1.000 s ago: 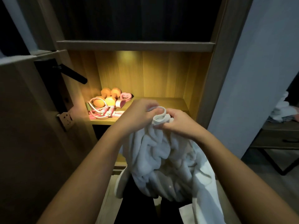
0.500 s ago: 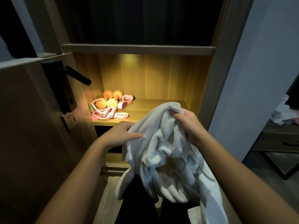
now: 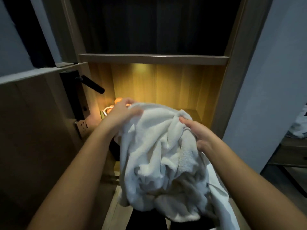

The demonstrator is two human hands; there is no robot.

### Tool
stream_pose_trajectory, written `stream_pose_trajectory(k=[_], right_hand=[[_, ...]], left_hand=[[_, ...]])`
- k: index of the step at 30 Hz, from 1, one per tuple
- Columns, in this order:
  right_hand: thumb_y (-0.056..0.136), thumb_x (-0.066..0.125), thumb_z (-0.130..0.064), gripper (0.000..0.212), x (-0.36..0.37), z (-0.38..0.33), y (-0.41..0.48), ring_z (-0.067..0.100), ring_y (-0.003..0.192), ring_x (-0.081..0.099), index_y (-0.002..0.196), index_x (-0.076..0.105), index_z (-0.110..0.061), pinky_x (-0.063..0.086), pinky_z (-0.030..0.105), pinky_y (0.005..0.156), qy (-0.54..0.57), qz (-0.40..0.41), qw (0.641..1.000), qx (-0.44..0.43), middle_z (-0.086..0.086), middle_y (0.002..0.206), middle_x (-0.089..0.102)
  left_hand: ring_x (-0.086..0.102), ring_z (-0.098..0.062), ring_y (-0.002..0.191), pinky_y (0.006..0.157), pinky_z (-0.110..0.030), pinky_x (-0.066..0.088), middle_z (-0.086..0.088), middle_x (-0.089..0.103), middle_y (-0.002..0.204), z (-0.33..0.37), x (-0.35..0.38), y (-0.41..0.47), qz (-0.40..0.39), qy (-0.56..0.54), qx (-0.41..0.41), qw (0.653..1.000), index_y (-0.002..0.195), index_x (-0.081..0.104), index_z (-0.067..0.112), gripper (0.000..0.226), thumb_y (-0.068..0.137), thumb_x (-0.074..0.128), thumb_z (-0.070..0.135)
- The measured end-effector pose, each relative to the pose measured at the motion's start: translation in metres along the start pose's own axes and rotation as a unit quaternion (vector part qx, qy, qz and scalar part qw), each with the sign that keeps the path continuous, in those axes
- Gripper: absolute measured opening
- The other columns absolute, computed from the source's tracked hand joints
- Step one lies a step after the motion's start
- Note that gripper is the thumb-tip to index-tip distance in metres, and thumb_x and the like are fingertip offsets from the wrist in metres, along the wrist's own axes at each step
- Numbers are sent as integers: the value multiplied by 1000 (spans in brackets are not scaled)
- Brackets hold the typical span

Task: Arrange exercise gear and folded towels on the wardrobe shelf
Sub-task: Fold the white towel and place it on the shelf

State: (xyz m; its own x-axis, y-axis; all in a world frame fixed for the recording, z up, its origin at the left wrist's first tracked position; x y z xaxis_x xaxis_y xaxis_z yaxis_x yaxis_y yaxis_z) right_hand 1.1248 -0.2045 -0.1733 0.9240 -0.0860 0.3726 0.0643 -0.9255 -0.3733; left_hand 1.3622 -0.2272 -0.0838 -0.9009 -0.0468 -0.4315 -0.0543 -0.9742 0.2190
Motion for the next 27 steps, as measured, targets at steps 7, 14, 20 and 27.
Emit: stream_pose_trajectory(k=[7, 14, 20, 27], right_hand=[[92, 65, -30, 32, -55, 58, 20, 36, 91, 67, 115, 62, -7, 54, 49, 78, 32, 118, 991, 57, 20, 94, 71], [83, 75, -39, 43, -81, 83, 43, 36, 87, 71, 110, 63, -8, 58, 44, 66, -12, 157, 984, 87, 18, 100, 72], [85, 73, -39, 44, -93, 95, 49, 34, 79, 72, 113, 64, -6, 58, 42, 60, -1, 158, 984, 88, 19, 93, 74], [90, 66, -38, 32, -63, 86, 37, 27, 88, 73, 113, 67, -15, 58, 36, 73, -178, 35, 983, -11, 8, 97, 75]], left_hand=[[57, -16, 91, 71, -32, 53, 2, 57, 103, -107, 34, -35, -117, 203, -75, 969, 103, 55, 26, 26, 84, 61, 9], [54, -1, 91, 66, -18, 46, 19, 55, 105, -116, 26, -34, 10, -8, -17, 1000, 114, 55, 34, 37, 86, 71, 16], [57, -6, 103, 77, -23, 50, 11, 62, 108, -125, 43, -39, -110, 26, -2, 994, 108, 63, 30, 26, 92, 63, 11], [65, -12, 75, 67, -31, 49, 4, 69, 78, -111, 62, -38, -64, -102, -65, 991, 87, 71, 22, 24, 98, 53, 33]])
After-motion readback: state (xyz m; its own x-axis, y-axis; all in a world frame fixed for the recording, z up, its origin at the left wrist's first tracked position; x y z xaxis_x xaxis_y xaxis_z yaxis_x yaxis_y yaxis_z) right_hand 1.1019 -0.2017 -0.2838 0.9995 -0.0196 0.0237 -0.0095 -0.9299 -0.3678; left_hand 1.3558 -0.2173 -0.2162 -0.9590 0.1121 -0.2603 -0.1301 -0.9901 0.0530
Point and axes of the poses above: each hand's wrist, its own y-axis towards the middle knuckle, its own x-axis out of the palm, z = x × y, the point moved 6 cm from there along y, towards the middle knuckle
